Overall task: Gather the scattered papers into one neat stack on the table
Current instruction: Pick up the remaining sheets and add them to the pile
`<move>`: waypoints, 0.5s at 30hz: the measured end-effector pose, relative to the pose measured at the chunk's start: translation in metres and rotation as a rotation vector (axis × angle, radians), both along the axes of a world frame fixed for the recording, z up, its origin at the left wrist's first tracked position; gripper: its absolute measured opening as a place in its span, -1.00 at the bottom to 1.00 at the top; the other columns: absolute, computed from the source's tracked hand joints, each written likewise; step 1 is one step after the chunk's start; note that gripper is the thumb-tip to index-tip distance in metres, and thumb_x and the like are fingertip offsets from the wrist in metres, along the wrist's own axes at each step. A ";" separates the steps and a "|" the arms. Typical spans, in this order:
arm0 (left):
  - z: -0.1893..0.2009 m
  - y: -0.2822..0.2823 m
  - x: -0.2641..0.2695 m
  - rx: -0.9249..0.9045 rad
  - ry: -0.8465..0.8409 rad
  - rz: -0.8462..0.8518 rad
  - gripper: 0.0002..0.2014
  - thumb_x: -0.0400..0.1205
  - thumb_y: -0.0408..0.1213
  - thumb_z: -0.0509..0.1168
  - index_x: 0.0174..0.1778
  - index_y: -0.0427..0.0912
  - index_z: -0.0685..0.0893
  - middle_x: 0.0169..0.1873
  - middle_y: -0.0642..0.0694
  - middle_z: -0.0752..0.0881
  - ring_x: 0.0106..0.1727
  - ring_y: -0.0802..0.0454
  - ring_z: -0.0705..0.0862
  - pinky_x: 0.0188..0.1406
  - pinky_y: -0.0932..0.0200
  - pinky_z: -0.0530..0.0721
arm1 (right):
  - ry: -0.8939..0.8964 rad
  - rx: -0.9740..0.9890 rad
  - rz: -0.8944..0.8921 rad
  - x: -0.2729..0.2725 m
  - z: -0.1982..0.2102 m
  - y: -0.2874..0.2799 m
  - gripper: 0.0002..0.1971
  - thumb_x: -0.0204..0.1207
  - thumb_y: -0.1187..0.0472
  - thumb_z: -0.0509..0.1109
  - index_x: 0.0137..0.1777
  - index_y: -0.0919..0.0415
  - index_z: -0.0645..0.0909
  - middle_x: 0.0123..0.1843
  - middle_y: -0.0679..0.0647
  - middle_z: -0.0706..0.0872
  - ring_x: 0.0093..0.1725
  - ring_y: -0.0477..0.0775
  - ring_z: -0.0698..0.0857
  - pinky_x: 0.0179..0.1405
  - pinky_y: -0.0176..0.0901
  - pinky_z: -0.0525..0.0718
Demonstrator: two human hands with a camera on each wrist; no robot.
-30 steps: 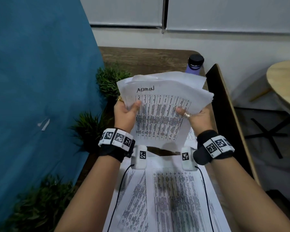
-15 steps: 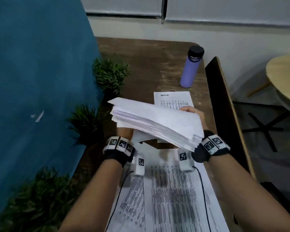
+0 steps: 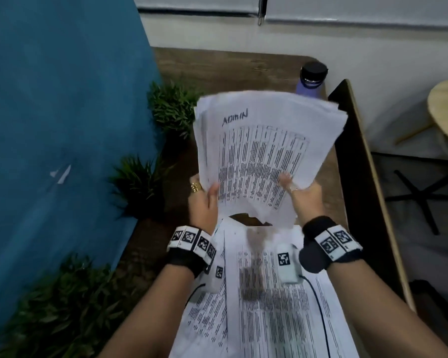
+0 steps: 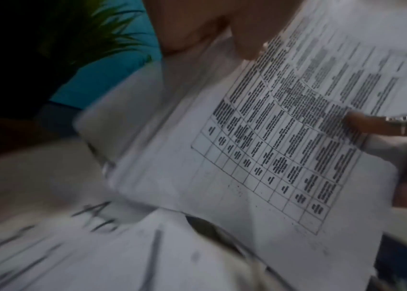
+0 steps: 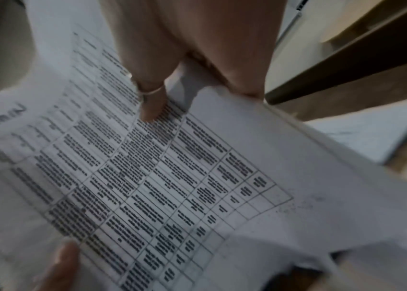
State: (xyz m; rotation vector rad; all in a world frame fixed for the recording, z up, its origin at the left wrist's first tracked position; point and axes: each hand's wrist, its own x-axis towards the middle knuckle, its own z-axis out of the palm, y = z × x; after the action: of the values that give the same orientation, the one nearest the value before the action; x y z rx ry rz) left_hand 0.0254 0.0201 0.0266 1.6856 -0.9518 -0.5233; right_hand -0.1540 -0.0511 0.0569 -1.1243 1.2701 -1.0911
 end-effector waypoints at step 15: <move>-0.068 0.094 -0.035 0.739 -0.197 -0.139 -0.41 0.43 0.08 0.44 0.24 -0.25 0.58 0.24 -0.21 0.61 0.27 -0.18 0.61 0.26 0.04 0.61 | 0.160 -0.045 -0.248 -0.026 -0.013 0.001 -0.75 0.51 0.35 0.39 0.15 0.45 0.64 -0.08 0.22 0.68 -0.10 0.01 0.59 -0.34 -0.31 0.63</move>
State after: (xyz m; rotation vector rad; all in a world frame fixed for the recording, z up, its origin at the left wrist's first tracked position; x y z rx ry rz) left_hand -0.0098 0.1140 -0.0414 2.3713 -1.0989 -0.8889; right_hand -0.1797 -0.0499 0.0443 -1.1262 1.5485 -1.2361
